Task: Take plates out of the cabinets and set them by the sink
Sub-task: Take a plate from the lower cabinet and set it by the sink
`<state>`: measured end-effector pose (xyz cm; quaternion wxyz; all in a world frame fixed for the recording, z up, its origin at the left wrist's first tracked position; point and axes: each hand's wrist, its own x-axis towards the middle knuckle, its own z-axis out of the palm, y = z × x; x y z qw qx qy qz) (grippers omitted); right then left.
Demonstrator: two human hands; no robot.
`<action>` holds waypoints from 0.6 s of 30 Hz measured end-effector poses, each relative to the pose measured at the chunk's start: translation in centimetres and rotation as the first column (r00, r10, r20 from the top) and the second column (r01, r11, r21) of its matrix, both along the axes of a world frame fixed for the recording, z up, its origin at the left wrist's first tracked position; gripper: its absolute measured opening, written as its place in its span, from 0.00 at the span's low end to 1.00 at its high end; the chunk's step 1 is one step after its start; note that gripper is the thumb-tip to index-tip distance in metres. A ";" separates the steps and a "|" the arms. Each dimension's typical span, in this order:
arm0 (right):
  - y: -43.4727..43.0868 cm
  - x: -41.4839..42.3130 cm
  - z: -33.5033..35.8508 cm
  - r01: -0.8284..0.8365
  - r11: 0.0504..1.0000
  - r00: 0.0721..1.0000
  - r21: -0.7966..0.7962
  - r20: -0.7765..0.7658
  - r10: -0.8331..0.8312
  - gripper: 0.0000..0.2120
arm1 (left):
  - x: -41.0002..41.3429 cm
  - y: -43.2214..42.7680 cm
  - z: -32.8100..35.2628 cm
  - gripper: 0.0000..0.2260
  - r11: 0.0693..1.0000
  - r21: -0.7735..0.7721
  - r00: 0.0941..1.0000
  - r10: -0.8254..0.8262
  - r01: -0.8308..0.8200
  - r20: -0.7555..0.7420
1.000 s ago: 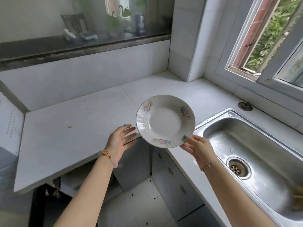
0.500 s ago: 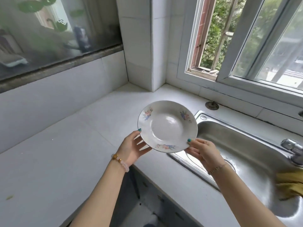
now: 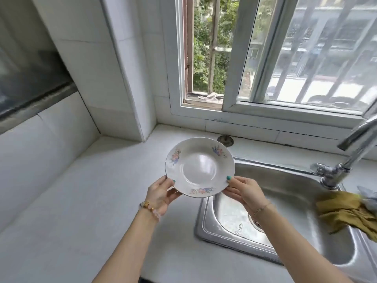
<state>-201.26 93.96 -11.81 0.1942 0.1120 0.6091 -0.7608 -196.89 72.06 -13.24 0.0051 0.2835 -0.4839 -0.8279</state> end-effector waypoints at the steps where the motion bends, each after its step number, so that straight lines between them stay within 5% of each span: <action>1: 0.0 -0.6 0.1 0.012 1.000 1.000 -0.008 0.000 -0.012 0.06 | -0.9 -0.1 -0.1 0.09 1.000 0.009 1.000 0.009 -0.009 0.014; 15: 1.9 -3.9 -2.3 0.228 0.973 0.970 0.034 0.076 -0.230 0.10 | -13.2 -2.4 -3.7 0.07 0.996 0.075 0.995 -0.061 0.055 0.077; 18: 1.6 -3.7 -3.1 0.263 0.964 0.959 0.029 0.107 -0.264 0.09 | -14.8 -2.2 -5.0 0.13 0.992 0.125 0.993 -0.045 0.031 0.108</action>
